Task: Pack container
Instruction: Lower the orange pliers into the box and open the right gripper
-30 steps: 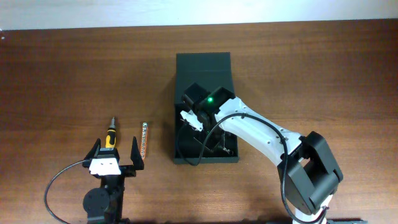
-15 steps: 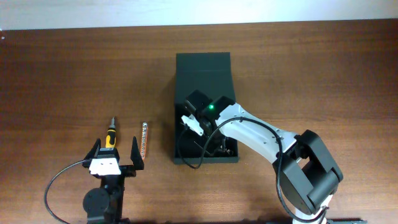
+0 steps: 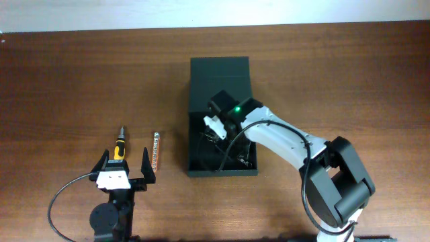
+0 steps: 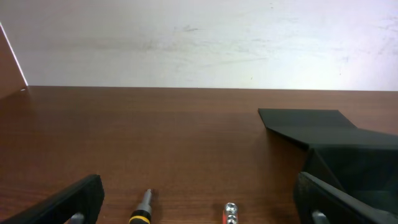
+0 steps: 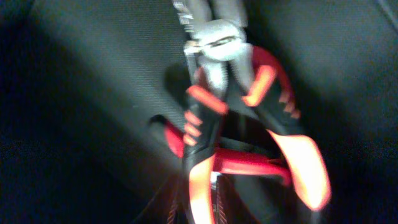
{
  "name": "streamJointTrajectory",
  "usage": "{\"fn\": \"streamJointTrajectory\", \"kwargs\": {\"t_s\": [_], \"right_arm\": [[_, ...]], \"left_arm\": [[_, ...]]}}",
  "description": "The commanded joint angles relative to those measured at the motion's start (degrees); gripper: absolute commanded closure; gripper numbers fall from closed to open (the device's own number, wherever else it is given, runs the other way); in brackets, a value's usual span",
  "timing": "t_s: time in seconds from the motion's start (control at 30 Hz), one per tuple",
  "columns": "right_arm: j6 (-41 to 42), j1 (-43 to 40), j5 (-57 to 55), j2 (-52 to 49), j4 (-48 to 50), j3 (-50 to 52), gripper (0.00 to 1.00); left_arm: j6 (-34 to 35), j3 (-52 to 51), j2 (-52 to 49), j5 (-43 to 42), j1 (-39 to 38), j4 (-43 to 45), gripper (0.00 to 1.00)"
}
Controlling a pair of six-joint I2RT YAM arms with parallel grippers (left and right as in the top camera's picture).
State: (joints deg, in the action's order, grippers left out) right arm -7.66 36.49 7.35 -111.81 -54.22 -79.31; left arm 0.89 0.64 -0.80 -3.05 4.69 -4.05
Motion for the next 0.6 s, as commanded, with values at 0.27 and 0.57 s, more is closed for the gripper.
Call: {"fn": "streamJointTrajectory", "kwargs": {"t_s": [0.27,0.57], "right_arm": [[0.2,-2.78,3.41,0.81,-0.15,-0.24,0.43],[0.24,-2.78,10.03,0.83,-4.04,-10.25,0.25]], "left_arm": [[-0.28,-0.13,0.39,-0.63,0.35,-0.31,0.01],[-0.28,-0.13,0.39,-0.63,0.35,-0.31,0.01]]}}
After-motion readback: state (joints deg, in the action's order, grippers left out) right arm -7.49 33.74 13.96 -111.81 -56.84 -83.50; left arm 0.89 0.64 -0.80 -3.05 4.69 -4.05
